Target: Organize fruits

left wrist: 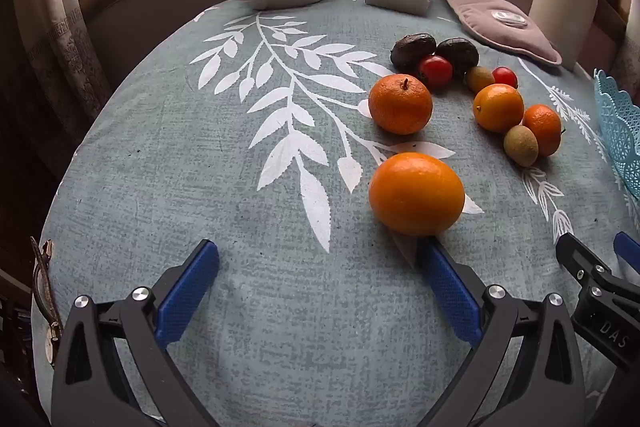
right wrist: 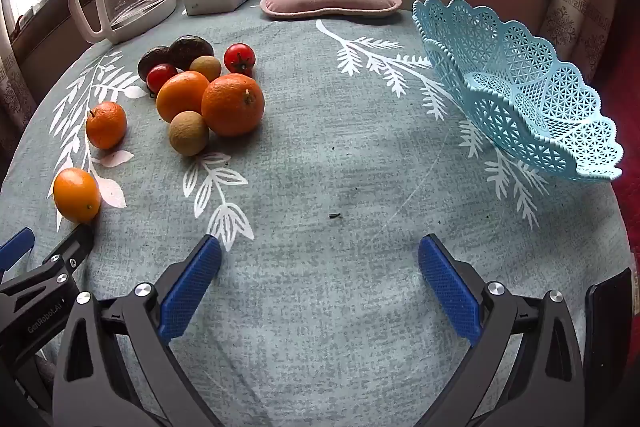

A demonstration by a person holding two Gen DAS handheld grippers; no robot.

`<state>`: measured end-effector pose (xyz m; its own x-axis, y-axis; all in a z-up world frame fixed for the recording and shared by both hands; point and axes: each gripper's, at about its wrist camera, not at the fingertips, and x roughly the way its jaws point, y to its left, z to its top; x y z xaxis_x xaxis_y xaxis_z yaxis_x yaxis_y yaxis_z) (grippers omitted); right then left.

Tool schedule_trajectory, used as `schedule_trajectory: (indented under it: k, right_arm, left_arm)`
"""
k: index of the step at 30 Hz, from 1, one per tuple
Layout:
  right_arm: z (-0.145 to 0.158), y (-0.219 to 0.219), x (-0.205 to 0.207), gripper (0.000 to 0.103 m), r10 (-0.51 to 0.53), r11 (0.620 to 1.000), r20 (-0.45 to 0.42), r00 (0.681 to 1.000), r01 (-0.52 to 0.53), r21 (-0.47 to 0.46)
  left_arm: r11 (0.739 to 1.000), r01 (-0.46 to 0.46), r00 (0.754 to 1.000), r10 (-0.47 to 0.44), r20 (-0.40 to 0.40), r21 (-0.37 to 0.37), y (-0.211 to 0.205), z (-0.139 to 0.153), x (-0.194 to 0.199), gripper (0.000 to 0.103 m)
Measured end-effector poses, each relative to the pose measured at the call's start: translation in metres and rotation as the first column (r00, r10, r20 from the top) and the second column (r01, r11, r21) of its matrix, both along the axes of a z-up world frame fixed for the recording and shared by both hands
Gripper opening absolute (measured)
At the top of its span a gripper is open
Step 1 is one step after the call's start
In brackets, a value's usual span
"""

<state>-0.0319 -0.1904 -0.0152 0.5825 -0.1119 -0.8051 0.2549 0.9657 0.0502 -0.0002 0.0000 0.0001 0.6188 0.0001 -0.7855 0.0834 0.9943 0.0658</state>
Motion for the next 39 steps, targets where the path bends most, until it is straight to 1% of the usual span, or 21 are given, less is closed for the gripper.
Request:
schedule_trajectory:
  k: [7, 39]
  right_arm:
    - [0.0, -0.0002, 0.0, 0.101, 0.0, 1.0, -0.001, 1.0, 0.0, 0.0]
    - [0.0001, 0.0005, 0.0002, 0.101, 0.0, 1.0, -0.002, 1.0, 0.0, -0.002]
  left_arm:
    - [1.0, 0.0, 1.0, 0.0, 0.001, 0.006, -0.0025, 0.0004, -0.0004, 0.098]
    - [1.0, 0.001, 1.0, -0.001, -0.001, -0.013, 0.0005, 0.0009, -0.0001, 0.098]
